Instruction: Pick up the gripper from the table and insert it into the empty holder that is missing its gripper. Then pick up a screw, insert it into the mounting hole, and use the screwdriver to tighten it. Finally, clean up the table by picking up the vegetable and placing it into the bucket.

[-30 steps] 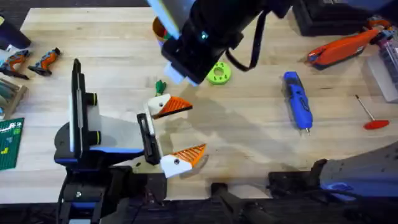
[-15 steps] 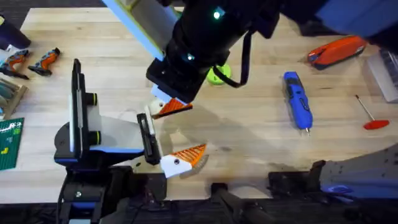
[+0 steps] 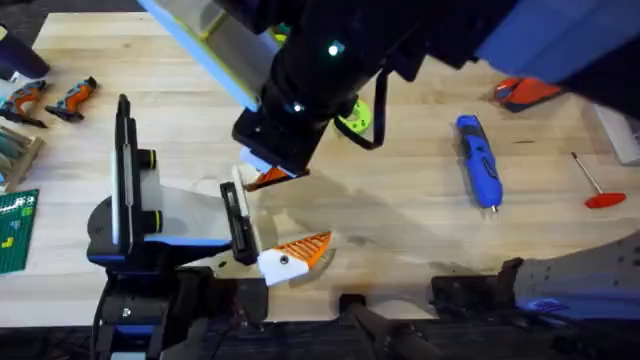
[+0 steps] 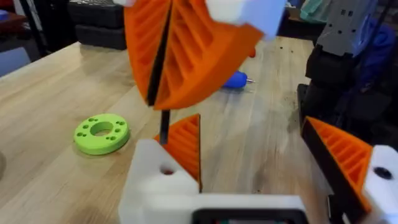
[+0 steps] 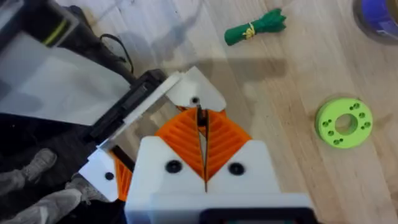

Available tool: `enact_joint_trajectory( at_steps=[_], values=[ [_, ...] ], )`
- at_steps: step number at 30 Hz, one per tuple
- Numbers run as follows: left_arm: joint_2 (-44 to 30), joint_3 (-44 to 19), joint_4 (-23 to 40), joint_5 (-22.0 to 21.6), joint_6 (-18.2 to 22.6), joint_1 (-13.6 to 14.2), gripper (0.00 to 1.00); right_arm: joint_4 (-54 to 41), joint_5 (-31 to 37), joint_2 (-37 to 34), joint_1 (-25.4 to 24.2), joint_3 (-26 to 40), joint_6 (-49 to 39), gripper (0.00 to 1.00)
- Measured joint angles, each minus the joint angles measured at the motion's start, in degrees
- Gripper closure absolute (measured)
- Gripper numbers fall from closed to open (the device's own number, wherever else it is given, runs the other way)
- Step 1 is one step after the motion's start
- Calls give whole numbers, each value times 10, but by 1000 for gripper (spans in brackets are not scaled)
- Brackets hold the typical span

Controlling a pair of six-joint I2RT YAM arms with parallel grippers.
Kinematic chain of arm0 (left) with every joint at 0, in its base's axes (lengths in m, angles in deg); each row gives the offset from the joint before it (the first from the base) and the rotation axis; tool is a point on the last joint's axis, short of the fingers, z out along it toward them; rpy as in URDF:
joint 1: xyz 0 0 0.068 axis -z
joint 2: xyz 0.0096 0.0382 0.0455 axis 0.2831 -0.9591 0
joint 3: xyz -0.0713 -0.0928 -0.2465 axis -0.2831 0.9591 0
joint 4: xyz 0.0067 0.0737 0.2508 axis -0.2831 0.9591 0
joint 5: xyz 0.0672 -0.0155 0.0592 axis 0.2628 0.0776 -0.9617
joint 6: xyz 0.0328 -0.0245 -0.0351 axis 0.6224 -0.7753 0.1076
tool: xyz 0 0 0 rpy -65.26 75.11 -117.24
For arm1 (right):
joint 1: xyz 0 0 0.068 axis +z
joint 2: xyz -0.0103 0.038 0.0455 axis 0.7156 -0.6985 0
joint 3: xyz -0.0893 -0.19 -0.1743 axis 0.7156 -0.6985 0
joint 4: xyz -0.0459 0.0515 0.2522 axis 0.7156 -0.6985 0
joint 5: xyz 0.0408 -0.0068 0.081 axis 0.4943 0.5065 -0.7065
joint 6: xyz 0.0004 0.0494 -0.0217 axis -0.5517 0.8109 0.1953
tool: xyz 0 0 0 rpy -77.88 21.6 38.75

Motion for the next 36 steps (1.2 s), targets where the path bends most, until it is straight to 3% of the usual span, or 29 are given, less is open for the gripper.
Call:
enact_joint_trajectory(
  at_steps=[36],
  values=[
    [0, 0, 0, 0, 0, 0, 15, 2, 0, -13, 11, 0, -17, 995]
  ],
)
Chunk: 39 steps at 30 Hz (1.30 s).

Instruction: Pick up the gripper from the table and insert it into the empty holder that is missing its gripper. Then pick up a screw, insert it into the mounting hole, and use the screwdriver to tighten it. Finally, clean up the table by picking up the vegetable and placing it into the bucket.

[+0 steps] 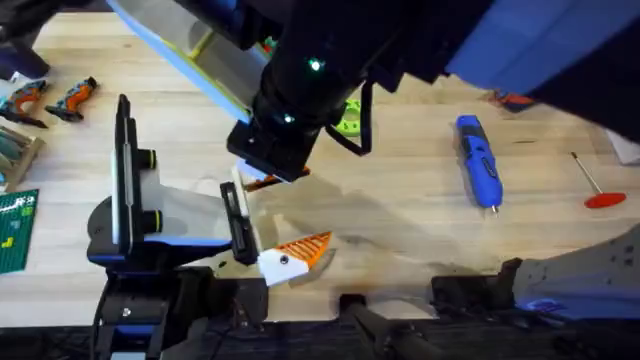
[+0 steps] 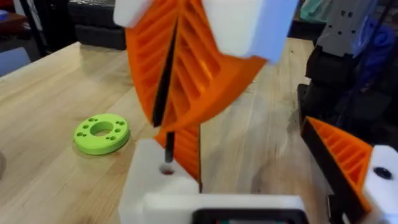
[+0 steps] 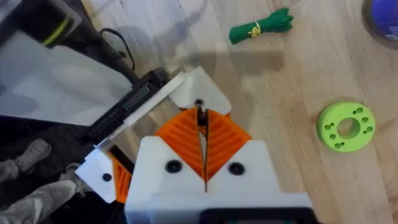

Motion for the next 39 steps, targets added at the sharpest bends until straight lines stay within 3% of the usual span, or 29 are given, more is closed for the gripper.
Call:
enact_joint_trajectory(
  at_steps=[39],
  values=[
    [0, 0, 0, 0, -3, 0, 15, -2, 0, -24, 0, 0, -2, 995]
  ],
)
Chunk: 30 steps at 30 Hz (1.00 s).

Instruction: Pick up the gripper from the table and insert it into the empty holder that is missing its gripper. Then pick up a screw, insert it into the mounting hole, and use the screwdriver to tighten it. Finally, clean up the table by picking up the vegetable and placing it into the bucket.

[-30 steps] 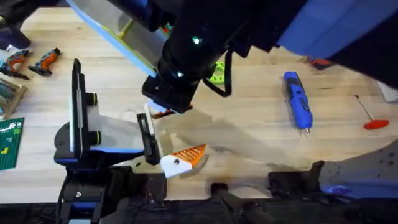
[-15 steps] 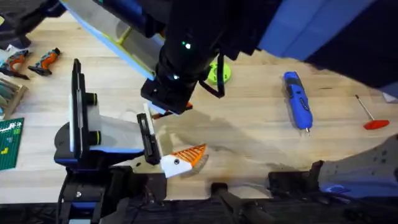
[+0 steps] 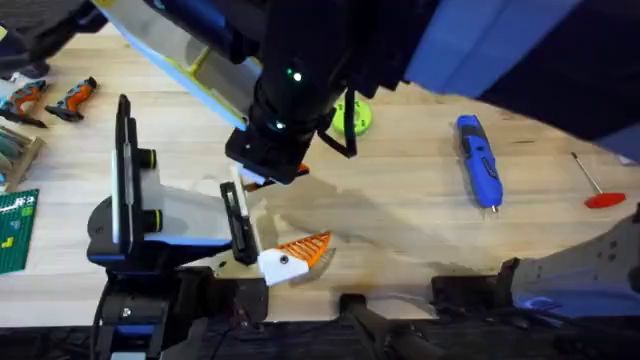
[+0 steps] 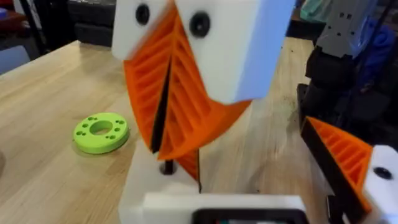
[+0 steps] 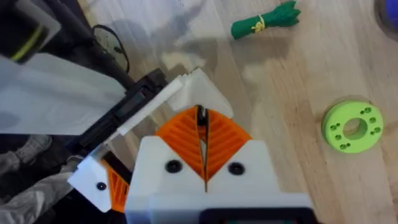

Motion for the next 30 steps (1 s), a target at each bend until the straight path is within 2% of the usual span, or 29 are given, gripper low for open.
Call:
enact_joint_trajectory(
  at_steps=[26, 27, 30],
  values=[
    [-1, 0, 1, 2, -15, 0, 15, 5, -4, -17, 0, 0, 0, 990],
    [-1, 0, 1, 2, -14, 0, 15, 4, -4, -17, 0, 0, 1, 891],
    [-1, 0, 1, 2, -14, 0, 15, 3, -2, -18, 0, 0, -2, 432]
  ],
)
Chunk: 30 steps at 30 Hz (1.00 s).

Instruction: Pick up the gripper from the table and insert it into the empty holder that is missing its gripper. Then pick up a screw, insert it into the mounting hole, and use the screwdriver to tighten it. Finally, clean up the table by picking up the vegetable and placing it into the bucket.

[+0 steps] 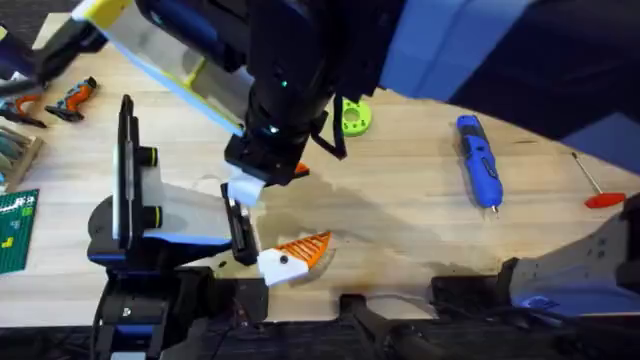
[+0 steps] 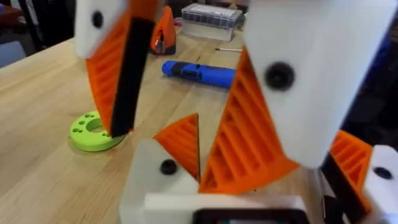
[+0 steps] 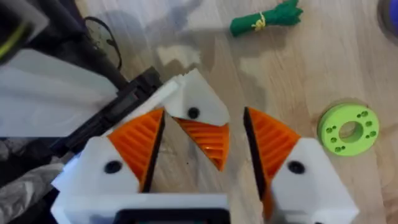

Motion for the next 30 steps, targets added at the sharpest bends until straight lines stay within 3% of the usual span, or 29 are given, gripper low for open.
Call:
enact_joint_trajectory(
  at_steps=[1, 3, 11, 16, 27, 30],
  values=[
    [0, 0, 0, 0, 1, 0, 15, -3, 2, 0, 0, 0, 0, 309],
    [0, 0, 0, 0, 2, 0, 15, -5, 4, 0, -4, 0, -2, 227],
    [0, 0, 0, 0, 3, 0, 15, -4, 2, 0, -9, 0, -2, 215],
    [0, 0, 0, 2, 10, 0, 16, 0, 0, 1, -37, 0, -2, 212],
    [0, 0, 0, 2, 15, 0, 15, 11, 0, 75, -177, -7, 7, 210],
    [0, 0, 0, 2, 15, 0, 15, 51, 0, 133, -234, -83, 22, 209]
  ],
)
